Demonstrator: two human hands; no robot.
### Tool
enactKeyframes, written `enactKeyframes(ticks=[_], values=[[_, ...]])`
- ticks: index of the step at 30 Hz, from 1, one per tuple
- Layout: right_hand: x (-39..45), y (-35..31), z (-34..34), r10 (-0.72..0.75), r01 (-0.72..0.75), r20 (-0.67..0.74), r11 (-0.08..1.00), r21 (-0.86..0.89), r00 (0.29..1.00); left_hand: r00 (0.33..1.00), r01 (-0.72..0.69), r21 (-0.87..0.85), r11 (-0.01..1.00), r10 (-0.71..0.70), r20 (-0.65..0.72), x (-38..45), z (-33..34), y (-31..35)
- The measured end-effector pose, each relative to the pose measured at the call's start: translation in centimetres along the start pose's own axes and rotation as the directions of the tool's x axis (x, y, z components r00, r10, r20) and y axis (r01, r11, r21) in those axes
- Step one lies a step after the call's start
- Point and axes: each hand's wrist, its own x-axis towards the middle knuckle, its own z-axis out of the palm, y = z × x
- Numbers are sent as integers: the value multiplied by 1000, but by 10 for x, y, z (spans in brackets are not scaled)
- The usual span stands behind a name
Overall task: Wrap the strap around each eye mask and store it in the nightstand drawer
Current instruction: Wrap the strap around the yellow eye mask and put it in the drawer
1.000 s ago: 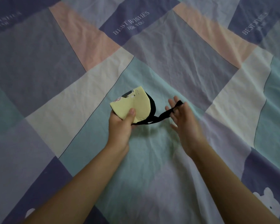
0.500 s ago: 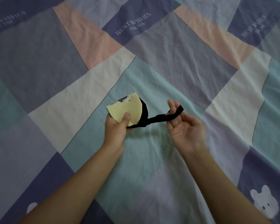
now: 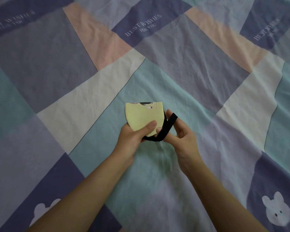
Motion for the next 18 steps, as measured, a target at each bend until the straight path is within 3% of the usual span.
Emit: enactKeyframes(ticks=[4,10,15,18], values=[[-4,-4,-1,-35,43,62,990,-133,997,992,-24,223,975,-4,124,-4,-8,2],[-4,-9,0,-4,22,72,965,-260,997,943,-76,350,934,-47,330,-8,-15,10],[-7,-13,0,96,-59,141,966,-252,985,917,-117,499,859,-100,387,-11,-16,17],[-7,-13,-2,137,-90,171,963,-254,976,889,-89,488,868,-152,432,-16,-18,21]])
